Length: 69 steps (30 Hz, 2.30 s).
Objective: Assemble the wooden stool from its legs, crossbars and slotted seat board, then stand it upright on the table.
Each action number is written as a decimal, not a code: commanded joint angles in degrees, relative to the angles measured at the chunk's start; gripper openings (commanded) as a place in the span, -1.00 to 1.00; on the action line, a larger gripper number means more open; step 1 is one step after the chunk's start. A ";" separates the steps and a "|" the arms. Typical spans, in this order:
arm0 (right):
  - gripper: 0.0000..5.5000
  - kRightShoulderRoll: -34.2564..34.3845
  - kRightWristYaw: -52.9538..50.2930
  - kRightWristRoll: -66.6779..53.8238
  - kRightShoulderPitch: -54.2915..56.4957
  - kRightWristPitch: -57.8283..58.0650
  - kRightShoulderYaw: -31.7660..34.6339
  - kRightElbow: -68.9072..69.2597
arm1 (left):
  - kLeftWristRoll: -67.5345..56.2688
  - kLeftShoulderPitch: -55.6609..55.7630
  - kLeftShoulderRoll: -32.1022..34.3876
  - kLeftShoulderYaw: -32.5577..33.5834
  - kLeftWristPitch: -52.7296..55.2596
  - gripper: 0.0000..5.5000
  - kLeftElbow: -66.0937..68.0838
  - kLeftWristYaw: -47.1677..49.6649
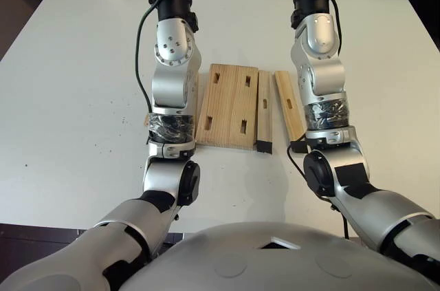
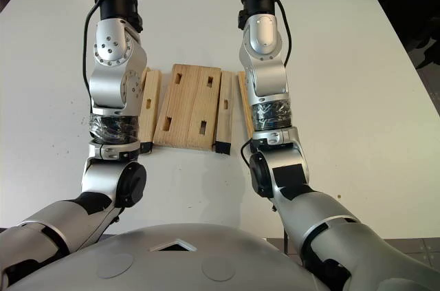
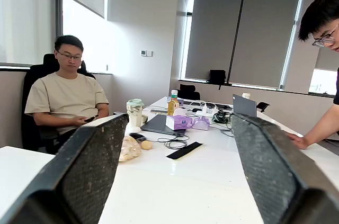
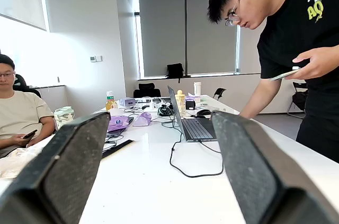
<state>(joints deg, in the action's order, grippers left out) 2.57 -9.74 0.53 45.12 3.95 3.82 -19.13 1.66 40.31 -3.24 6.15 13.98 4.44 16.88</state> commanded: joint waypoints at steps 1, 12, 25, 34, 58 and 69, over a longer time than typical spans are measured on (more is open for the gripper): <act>0.28 1.69 -2.03 -0.01 2.92 -0.79 0.11 -1.62 | 1.57 3.17 0.67 0.91 1.43 0.29 2.23 2.87; 0.28 2.11 -1.62 0.74 2.19 -1.44 -1.55 -0.19 | -3.40 2.28 -1.09 0.16 0.55 0.29 2.39 -3.43; 0.28 0.85 -4.99 3.34 0.92 1.11 -0.95 -0.48 | -5.13 0.74 -0.62 -1.66 -5.62 0.29 4.25 -8.79; 0.28 2.47 -4.37 4.62 -1.81 3.81 -2.99 2.34 | -5.05 -0.42 -1.69 -3.02 0.37 0.29 4.56 -7.52; 0.28 4.13 -4.51 4.22 -0.51 2.40 -3.89 0.36 | -2.53 0.87 -3.33 -3.07 -0.56 0.29 7.84 -3.22; 0.28 4.45 -1.10 -1.95 -7.38 7.56 -0.54 6.76 | -20.25 -21.25 19.05 8.82 10.44 0.29 -6.04 -33.59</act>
<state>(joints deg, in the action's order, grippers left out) 6.89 -11.04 -0.56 39.47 9.90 2.72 -13.88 -16.90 25.53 9.97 12.88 21.99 0.63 -10.76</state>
